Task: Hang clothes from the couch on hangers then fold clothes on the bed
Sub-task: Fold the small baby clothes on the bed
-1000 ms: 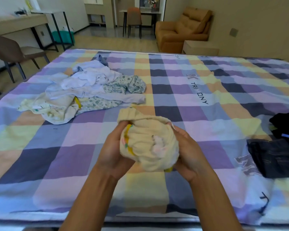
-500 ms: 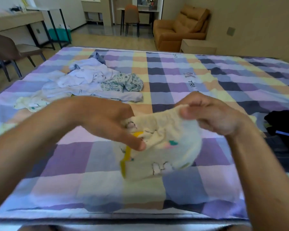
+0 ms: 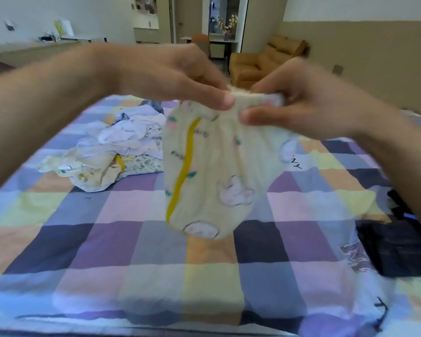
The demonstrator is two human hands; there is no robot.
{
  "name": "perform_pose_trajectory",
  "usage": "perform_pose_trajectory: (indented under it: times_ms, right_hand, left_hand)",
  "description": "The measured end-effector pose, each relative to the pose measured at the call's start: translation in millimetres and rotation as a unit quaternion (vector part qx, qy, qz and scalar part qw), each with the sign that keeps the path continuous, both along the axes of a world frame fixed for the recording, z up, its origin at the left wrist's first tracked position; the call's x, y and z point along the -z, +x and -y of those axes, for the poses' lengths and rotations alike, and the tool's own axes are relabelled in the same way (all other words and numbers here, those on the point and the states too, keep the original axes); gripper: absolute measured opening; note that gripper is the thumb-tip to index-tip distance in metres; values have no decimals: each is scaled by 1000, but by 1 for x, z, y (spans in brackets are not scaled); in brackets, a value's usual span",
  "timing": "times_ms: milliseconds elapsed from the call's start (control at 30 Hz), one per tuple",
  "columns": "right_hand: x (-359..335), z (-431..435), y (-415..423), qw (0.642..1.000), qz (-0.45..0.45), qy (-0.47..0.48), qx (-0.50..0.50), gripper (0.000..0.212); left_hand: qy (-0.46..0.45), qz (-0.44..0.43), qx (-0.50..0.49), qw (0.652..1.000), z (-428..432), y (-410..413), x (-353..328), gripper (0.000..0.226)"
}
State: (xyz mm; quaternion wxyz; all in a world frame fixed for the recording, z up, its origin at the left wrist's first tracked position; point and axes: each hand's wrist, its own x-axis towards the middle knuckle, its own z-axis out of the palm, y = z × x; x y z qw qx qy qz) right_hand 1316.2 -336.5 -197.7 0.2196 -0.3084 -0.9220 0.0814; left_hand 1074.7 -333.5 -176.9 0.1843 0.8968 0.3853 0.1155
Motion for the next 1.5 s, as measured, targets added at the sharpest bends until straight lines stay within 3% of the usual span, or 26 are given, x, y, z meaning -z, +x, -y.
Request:
perform_pose_trajectory:
  times_ms: [133, 200, 233, 333, 400, 433, 533, 600, 633, 667, 700, 733, 767, 833, 867, 933, 967, 1033, 1133, 1200, 1300, 1433, 1500]
  right_hand:
    - [9, -10, -22, 996, -68, -53, 31, 38]
    - [5, -7, -12, 983, -89, -156, 26, 32]
    - [6, -4, -5, 970, -76, -232, 9, 27]
    - [25, 2, 10, 892, -24, -445, -78, 3]
    - [39, 1, 15, 831, 11, -537, -145, 44]
    - [43, 2, 15, 806, 16, -564, -179, 57]
    - [48, 7, 3, 741, -24, -620, -255, 40]
    - [43, 10, 11, 728, -119, -625, -255, 44]
    - [47, 10, 9, 687, -118, -665, -270, 45]
    - [48, 10, 7, 674, -104, -679, -271, 43]
    - [48, 12, 3, 721, -98, -629, -273, 38]
    - [46, 13, -1, 806, -27, -517, -289, 31]
    - [36, 12, -8, 862, 79, -440, -240, 22]
    - [13, 13, -14, 918, 217, -326, -58, 41]
    - [4, 11, -19, 940, 213, -267, 20, 56]
    - [-9, 10, -18, 977, 105, -184, 25, 72]
    - [-14, 11, -18, 984, 59, -167, 16, 75]
    - [-20, 4, -10, 988, 49, -145, 2, 76]
    - [-24, 6, -4, 980, 3, -197, -17, 55]
    - [-25, 7, 0, 967, -23, -252, -34, 48]
    - [-25, 3, 3, 969, -23, -248, -5, 50]
    - [-30, 4, 7, 985, 0, -174, 16, 19]
    - [-33, 8, 8, 981, -31, -189, 9, 11]
  left_hand:
    - [-83, 49, 14, 995, -13, 18, 22, 25]
    - [-106, 95, 6, 990, -16, 3, 21, 3]
    - [-121, 123, 5, 985, -16, -5, 18, 7]
    - [-167, 164, 5, 972, -17, -19, 13, 17]
    - [-180, 143, 19, 973, -18, -20, 16, 18]
    - [-180, 127, 23, 975, -17, -19, 19, 19]
    - [-172, 98, 16, 980, -18, -21, 29, 22]
    - [-139, 100, 20, 985, -20, -22, 33, 42]
    - [-120, 104, 24, 987, -20, -23, 34, 50]
    - [-103, 106, 27, 989, -19, -25, 32, 53]
    - [-88, 100, 30, 991, -17, -26, 30, 51]
    - [-72, 84, 31, 993, -14, -27, 27, 45]
    - [-51, 52, 28, 997, -10, -27, 25, 41]
    - [42, -69, 3, 997, -7, -28, 24, 57]
    - [99, -135, -15, 986, -7, -27, 24, 71]
    - [177, -167, -29, 970, -3, -24, 23, 83]
    - [195, -137, -28, 971, -2, -24, 19, 80]
    - [194, -43, -26, 980, 1, -29, 10, 64]
    - [158, 81, -23, 984, 0, -36, -1, 48]
    - [127, 144, -18, 981, 1, -40, -2, 59]
    - [48, 223, -28, 973, 0, -38, 1, 72]
    - [27, 190, -42, 981, -2, -41, 5, 56]
    - [29, 146, -36, 988, 1, -42, 5, 50]
